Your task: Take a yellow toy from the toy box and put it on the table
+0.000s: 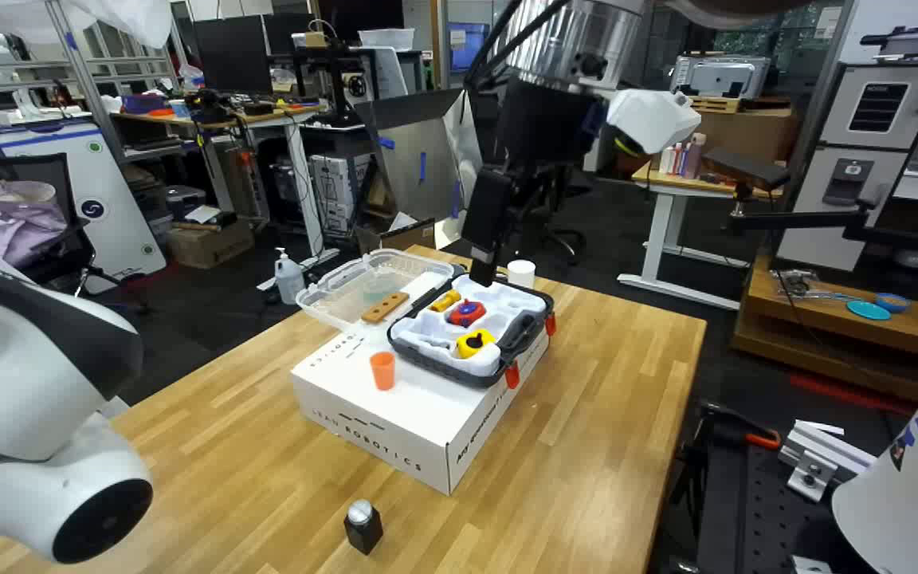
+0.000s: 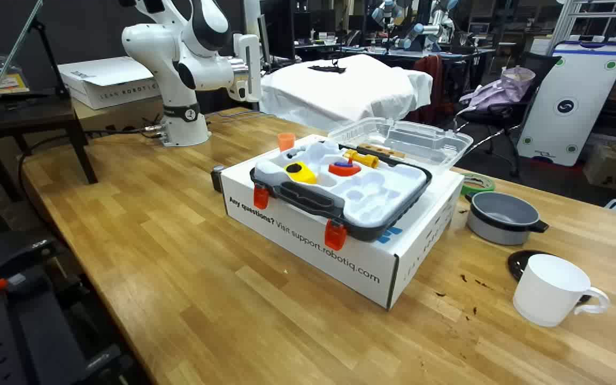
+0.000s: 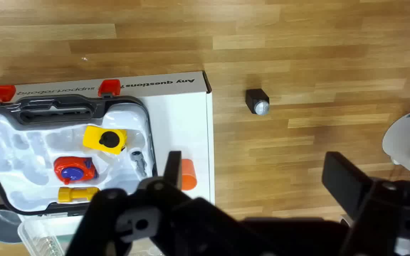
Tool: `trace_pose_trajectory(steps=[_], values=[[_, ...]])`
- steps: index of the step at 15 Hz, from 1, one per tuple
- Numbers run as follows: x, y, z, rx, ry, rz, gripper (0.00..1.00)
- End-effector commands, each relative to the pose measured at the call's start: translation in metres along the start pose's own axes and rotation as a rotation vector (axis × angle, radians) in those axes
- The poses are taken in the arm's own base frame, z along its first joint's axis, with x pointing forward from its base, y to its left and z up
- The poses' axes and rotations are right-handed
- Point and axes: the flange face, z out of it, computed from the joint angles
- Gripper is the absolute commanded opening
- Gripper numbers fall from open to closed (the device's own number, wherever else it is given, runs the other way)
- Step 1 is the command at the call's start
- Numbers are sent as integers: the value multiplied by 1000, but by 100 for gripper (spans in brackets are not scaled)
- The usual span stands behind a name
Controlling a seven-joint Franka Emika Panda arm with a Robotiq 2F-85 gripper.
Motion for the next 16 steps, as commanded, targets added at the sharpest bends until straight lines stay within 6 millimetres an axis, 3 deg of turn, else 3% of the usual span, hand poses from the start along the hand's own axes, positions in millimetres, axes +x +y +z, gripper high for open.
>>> trace_pose_trajectory(steps=[1, 6, 7, 16], values=[[0, 0, -1, 0, -1, 0, 100], [13, 21, 17, -67, -27, 43, 100], [5, 16, 12, -45, -23, 29, 100], [9, 21, 17, -56, -33, 35, 100]])
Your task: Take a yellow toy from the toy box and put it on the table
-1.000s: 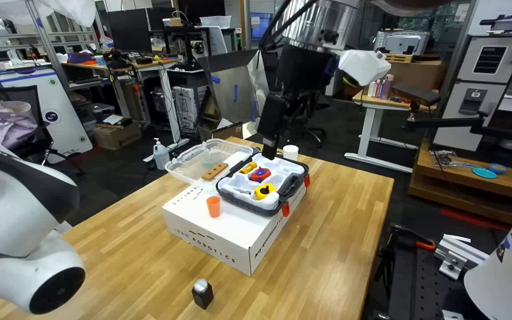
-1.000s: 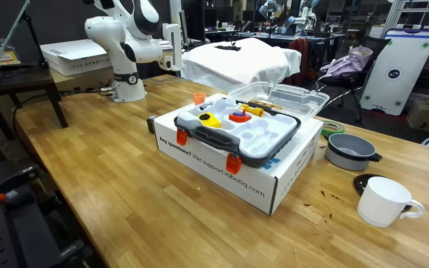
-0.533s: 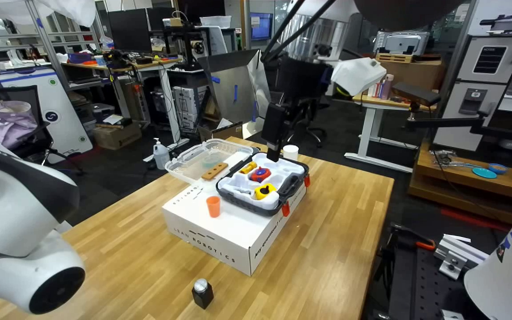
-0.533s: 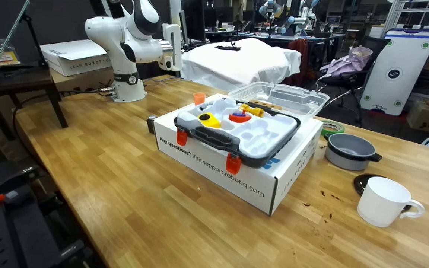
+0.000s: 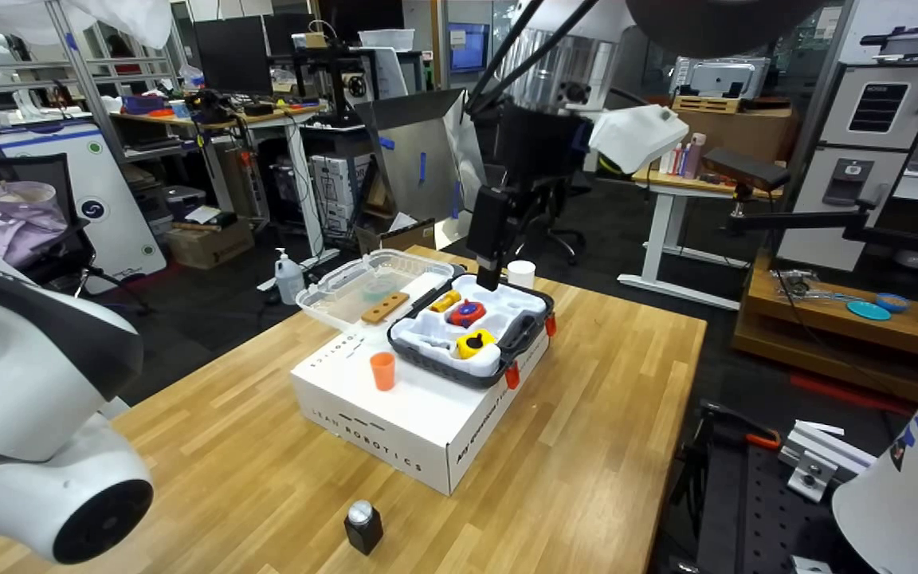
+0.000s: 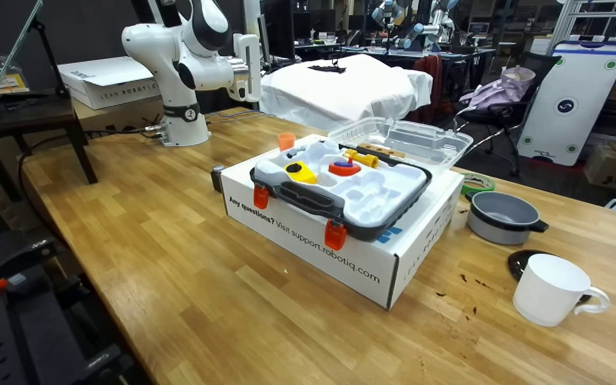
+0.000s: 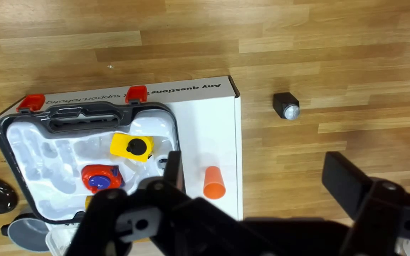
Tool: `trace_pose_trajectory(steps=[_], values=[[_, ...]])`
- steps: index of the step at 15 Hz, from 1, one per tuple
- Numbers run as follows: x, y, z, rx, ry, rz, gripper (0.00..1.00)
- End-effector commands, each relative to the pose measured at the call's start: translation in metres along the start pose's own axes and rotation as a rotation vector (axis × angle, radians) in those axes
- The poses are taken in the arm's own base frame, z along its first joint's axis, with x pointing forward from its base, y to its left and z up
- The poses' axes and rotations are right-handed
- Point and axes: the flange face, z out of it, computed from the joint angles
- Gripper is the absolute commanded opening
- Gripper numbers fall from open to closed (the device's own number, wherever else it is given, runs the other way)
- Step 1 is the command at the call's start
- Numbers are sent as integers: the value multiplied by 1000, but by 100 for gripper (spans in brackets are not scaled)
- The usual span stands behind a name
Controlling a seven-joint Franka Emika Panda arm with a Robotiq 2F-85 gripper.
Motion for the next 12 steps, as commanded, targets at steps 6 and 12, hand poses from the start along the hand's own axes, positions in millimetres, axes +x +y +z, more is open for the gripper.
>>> trace_pose_trajectory(steps=[6, 12], values=[[32, 35, 25, -30, -52, 176, 100], [40, 50, 53, -39, -100, 245, 100]])
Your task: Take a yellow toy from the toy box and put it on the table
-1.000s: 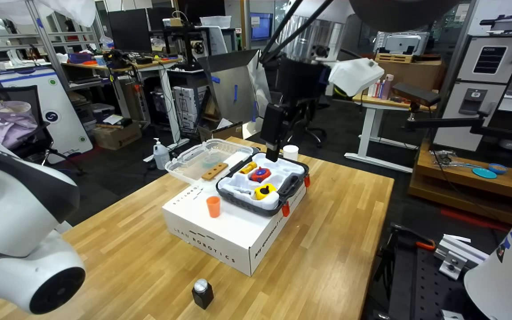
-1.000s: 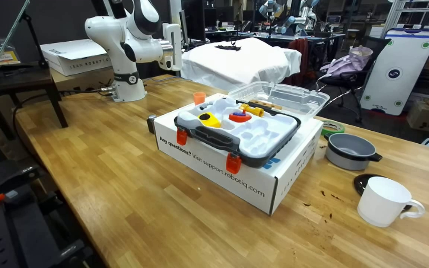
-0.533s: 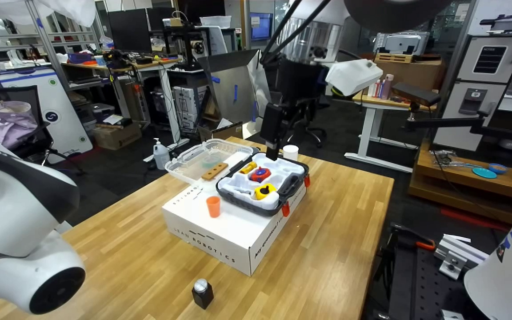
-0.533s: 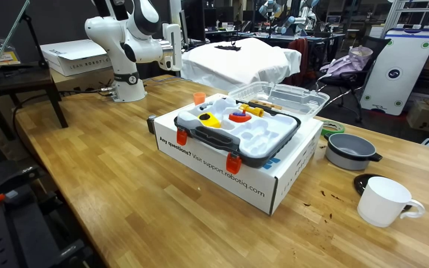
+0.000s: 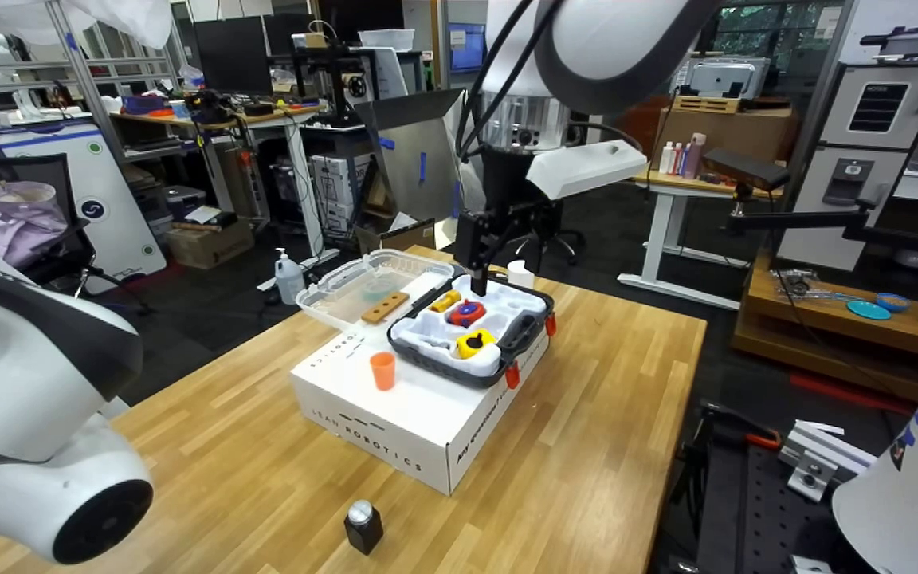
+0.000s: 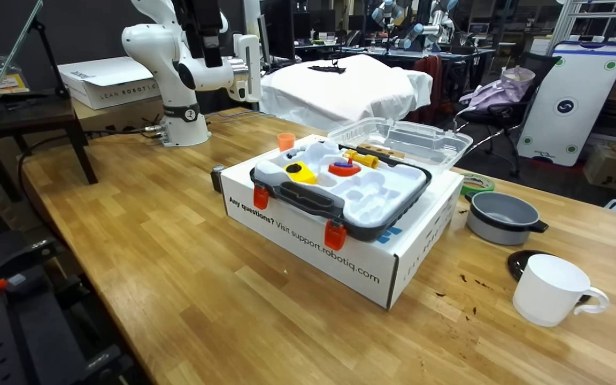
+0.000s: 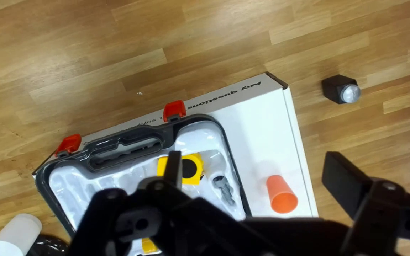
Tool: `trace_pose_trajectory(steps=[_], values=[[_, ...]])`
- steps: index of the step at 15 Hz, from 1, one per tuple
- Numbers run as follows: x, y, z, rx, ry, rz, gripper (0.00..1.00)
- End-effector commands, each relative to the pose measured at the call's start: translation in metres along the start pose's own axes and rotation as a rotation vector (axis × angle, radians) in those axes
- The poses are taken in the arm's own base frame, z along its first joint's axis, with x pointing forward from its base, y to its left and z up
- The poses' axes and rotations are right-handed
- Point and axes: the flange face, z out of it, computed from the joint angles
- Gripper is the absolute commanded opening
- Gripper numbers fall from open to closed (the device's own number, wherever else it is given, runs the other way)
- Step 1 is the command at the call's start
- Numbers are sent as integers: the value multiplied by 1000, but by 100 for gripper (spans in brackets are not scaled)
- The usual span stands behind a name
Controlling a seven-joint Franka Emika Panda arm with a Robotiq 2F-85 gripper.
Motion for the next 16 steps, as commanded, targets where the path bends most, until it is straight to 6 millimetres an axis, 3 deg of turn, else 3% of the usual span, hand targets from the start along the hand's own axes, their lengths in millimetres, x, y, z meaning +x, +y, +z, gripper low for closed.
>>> trace_pose_trajectory(steps=[1, 8, 16], values=[[3, -1, 2, 0, -5, 5, 100], [8, -1, 4, -3, -2, 22, 100], [65, 22, 54, 3, -55, 138, 100]])
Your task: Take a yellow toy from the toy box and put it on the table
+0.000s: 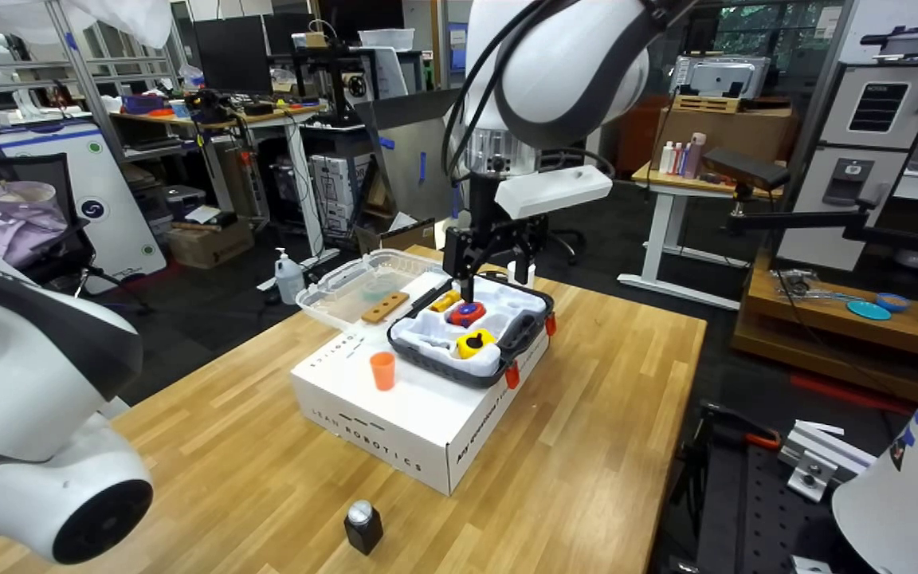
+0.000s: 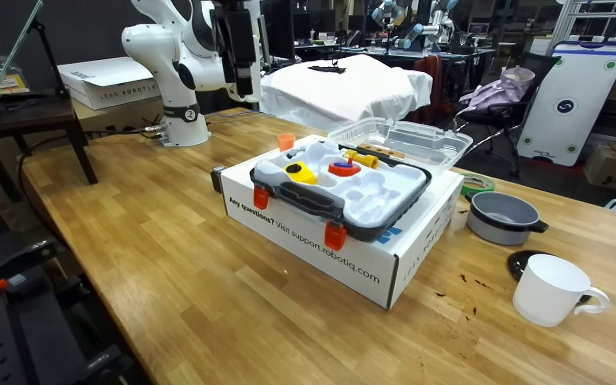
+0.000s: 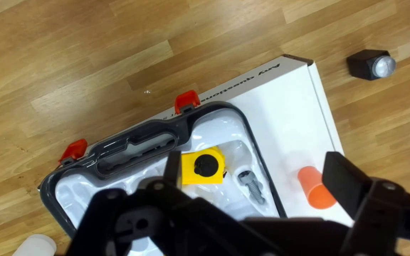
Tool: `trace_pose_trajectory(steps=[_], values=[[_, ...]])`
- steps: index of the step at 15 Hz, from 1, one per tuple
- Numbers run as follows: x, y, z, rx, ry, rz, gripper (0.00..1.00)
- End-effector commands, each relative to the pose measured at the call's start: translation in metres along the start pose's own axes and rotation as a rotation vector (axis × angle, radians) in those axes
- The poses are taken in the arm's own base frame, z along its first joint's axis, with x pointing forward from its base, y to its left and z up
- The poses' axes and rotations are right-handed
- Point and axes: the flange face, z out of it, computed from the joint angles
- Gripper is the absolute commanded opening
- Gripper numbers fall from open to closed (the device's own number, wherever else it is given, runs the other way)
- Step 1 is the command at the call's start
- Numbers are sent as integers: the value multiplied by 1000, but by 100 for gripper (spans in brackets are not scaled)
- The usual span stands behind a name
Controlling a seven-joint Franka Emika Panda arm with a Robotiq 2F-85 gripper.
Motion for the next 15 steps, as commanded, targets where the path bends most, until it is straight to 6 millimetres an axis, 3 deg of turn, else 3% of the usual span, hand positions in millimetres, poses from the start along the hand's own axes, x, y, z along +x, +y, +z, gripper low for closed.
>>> trace_pose_trajectory(steps=[1, 2, 4, 11, 15], values=[[32, 2, 19, 19, -27, 48, 100], [18, 4, 12, 3, -17, 28, 100], [30, 3, 22, 5, -30, 43, 100], [33, 0, 20, 14, -22, 50, 100], [41, 8, 33, 24, -41, 88, 100]])
